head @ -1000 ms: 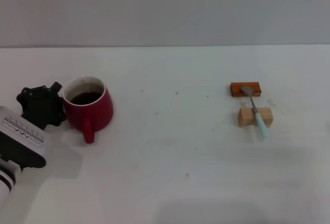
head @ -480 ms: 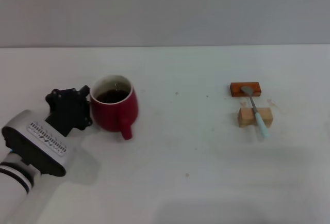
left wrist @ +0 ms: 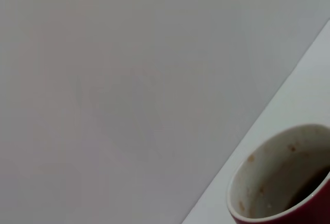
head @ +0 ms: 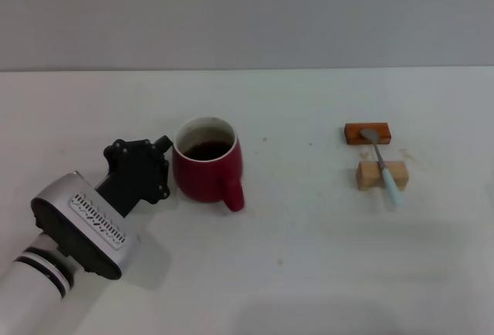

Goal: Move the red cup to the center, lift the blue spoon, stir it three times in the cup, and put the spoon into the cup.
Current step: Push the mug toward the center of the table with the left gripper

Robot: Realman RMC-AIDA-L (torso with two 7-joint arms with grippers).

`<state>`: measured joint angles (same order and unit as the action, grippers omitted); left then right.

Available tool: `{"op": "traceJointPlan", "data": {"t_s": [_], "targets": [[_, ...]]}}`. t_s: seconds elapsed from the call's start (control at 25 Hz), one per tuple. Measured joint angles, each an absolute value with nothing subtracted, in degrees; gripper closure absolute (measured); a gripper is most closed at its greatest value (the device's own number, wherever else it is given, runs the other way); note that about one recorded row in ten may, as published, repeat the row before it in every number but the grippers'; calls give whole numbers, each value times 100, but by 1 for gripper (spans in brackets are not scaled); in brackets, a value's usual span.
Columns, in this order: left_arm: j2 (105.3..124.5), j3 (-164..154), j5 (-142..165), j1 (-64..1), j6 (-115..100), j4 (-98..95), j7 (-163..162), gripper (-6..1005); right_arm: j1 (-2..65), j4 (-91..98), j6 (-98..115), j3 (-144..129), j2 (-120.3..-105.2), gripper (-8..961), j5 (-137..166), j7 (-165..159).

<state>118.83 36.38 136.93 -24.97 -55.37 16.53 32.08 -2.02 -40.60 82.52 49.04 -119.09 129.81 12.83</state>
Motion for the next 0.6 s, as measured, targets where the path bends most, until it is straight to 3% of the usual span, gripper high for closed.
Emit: {"op": "traceJointPlan", "data": {"t_s": [0.6], "targets": [[11892,3651,13666,-2527,-5467,1693,3202,1001,-211,-4051,8252,4876,-11909,150,12981,1283]]}}
